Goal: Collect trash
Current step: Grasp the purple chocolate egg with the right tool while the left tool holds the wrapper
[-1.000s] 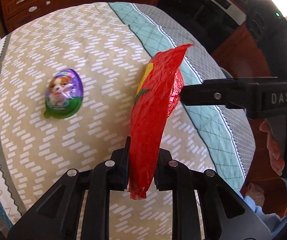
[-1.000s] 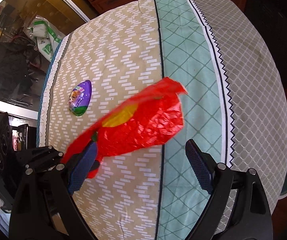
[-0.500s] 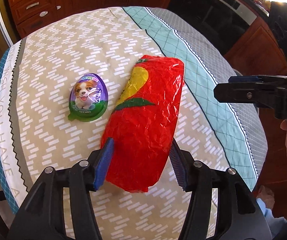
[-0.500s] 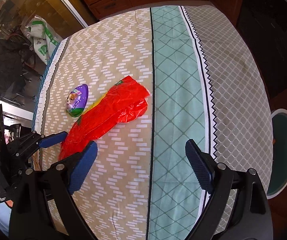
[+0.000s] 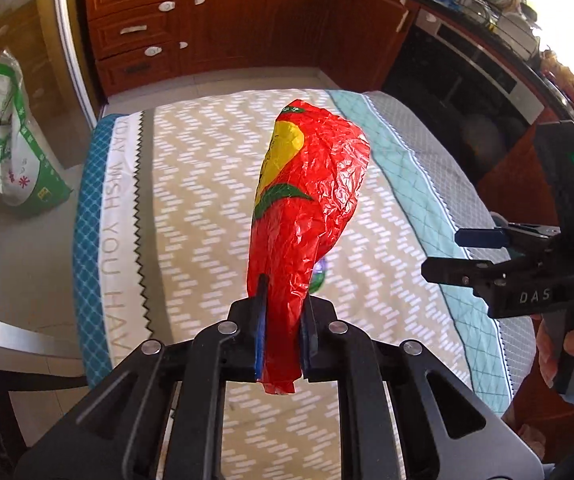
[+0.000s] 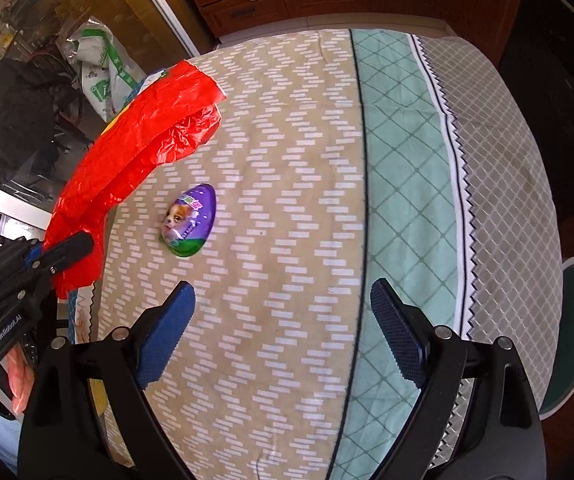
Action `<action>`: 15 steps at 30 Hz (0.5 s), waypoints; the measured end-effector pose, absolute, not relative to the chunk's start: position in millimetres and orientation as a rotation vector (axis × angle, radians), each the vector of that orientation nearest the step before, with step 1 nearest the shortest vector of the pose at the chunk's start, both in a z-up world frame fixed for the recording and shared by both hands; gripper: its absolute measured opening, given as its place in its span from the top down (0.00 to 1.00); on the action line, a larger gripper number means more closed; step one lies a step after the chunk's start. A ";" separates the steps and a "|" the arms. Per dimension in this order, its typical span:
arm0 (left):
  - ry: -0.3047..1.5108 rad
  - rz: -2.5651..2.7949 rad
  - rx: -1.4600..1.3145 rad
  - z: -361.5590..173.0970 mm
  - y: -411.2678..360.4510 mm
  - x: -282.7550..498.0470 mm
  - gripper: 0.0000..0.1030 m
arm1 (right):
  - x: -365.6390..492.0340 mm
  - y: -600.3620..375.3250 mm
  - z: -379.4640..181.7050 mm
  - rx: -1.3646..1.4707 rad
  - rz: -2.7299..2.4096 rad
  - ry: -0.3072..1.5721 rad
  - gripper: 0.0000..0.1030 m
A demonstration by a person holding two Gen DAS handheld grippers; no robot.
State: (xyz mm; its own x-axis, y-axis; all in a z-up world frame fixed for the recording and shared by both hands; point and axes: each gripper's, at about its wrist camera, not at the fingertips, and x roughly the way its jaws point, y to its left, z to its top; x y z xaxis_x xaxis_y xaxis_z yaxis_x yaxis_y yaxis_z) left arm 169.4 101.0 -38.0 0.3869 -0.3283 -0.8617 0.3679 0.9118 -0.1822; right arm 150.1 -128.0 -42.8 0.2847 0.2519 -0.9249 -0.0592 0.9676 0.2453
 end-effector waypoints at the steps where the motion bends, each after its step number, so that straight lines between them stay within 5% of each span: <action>1: 1.095 -0.431 0.027 -41.7 109.5 172.7 0.87 | 154.1 -118.4 -45.1 0.167 0.227 1.266 0.17; 15: 1.145 -0.360 -0.047 -69.4 165.1 189.4 0.87 | 201.5 -24.2 -88.8 0.062 0.320 1.281 0.24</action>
